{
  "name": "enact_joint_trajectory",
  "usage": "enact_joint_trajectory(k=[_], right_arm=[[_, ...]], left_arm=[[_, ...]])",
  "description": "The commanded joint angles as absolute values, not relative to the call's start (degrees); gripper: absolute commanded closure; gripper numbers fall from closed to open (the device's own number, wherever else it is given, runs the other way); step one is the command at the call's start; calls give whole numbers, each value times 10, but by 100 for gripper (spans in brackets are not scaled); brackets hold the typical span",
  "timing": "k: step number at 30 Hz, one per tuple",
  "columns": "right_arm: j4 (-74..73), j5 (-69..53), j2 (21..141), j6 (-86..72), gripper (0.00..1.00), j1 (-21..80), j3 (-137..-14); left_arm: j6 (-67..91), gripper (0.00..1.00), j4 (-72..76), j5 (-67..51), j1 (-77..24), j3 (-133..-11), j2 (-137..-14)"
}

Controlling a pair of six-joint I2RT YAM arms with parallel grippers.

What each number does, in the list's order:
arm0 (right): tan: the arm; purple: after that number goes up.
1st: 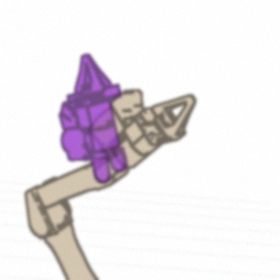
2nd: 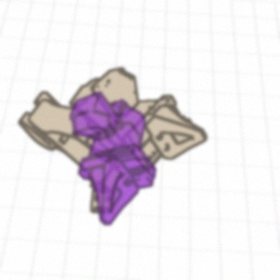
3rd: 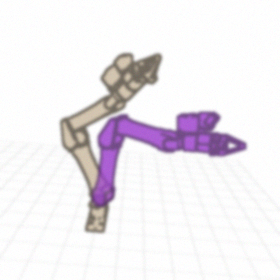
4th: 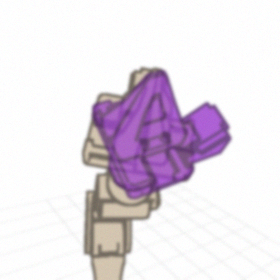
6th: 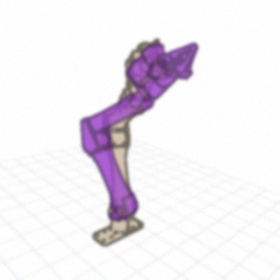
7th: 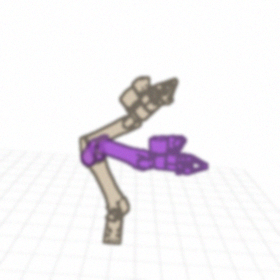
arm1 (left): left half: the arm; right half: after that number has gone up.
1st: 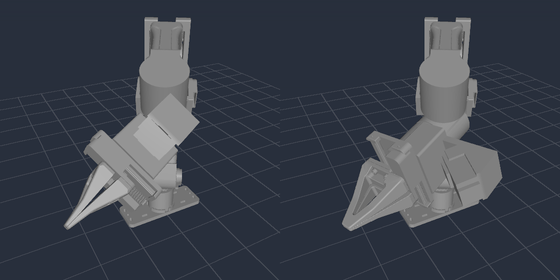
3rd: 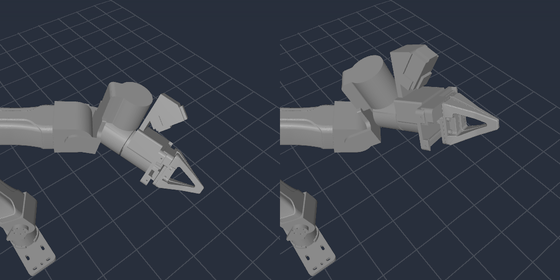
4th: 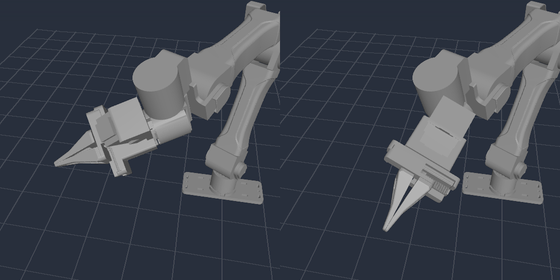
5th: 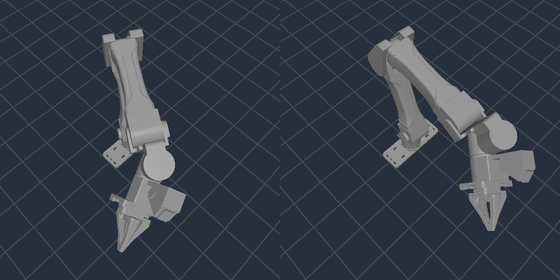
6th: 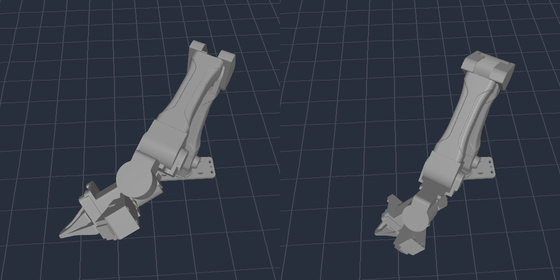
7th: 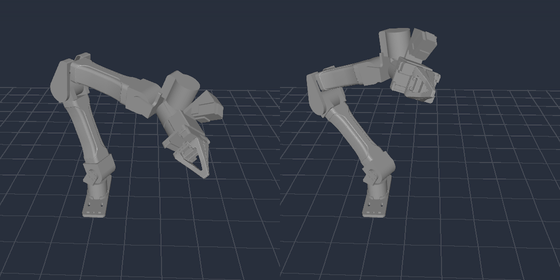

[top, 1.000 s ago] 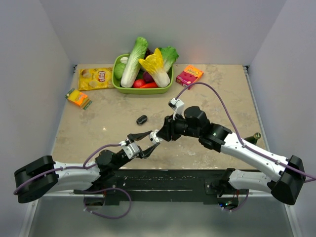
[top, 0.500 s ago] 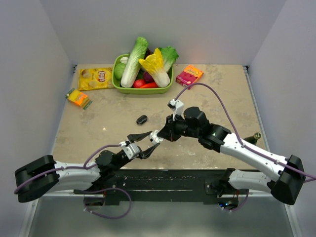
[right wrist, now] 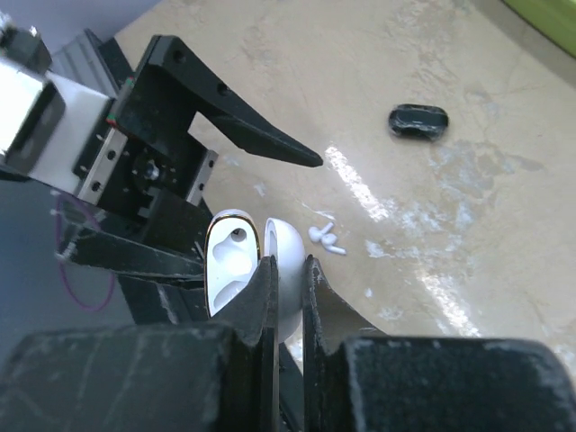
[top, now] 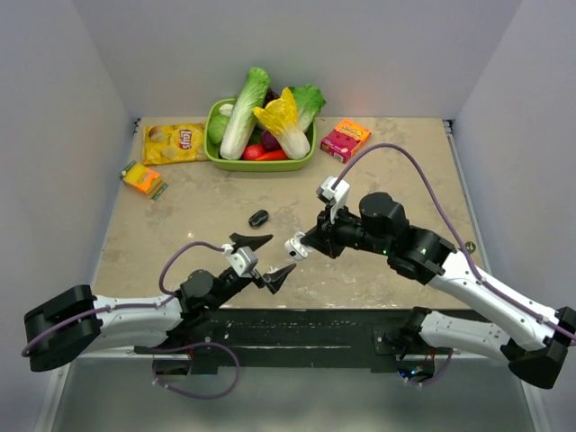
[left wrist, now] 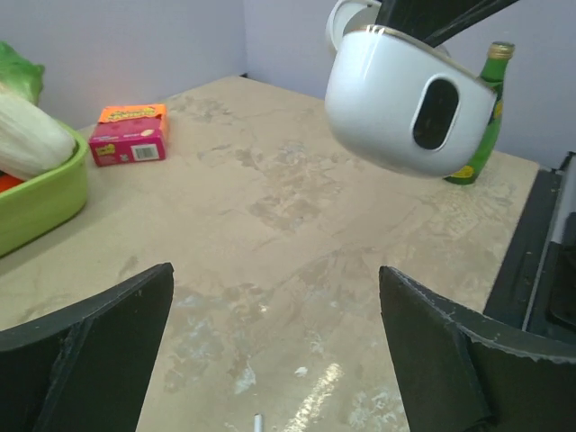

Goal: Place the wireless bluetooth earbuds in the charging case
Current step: Adjust the charging case.

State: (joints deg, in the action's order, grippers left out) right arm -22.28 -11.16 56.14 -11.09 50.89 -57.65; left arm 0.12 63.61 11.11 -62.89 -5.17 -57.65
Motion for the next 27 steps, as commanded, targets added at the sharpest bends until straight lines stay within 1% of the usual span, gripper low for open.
enact_joint_trajectory(k=[1,2,3,4,6,9,11,14,15,17,18,23,24,26,27], right_arm=[[-244,-39,530,-22,100,562,-575],[-233,-14,522,-5,100,574,-565],[-222,-11,498,28,100,583,-552],[-211,-10,487,30,100,589,-534],[-212,-18,474,40,100,589,-532],[-244,-31,483,49,100,590,-553],[-257,-48,502,54,100,593,-567],[-261,-78,522,54,100,596,-573],[-260,-90,524,52,100,596,-573],[-259,-98,529,48,100,596,-573],[-259,-103,531,47,100,596,-574],[-263,-119,538,44,100,596,-578],[-263,-120,538,43,100,596,-578],[-262,-121,541,43,100,597,-577],[-261,-122,541,43,100,597,-576]], left_arm=[[75,0,563,15,-613,-93,-530],[106,0,566,-33,-594,-85,-523],[124,1,580,-132,-584,-78,-519],[146,2,617,-168,-574,-72,-513],[211,4,637,-241,-548,-67,-515],[252,4,646,-287,-534,-75,-530],[254,4,657,-301,-534,-80,-540],[230,11,635,-327,-535,-104,-560],[225,17,628,-333,-535,-110,-564],[208,25,624,-337,-535,-119,-571],[205,30,624,-337,-535,-120,-572],[190,34,613,-317,-535,-127,-571],[189,37,612,-316,-534,-127,-572],[185,39,606,-316,-535,-132,-576],[183,43,605,-317,-535,-134,-577]])
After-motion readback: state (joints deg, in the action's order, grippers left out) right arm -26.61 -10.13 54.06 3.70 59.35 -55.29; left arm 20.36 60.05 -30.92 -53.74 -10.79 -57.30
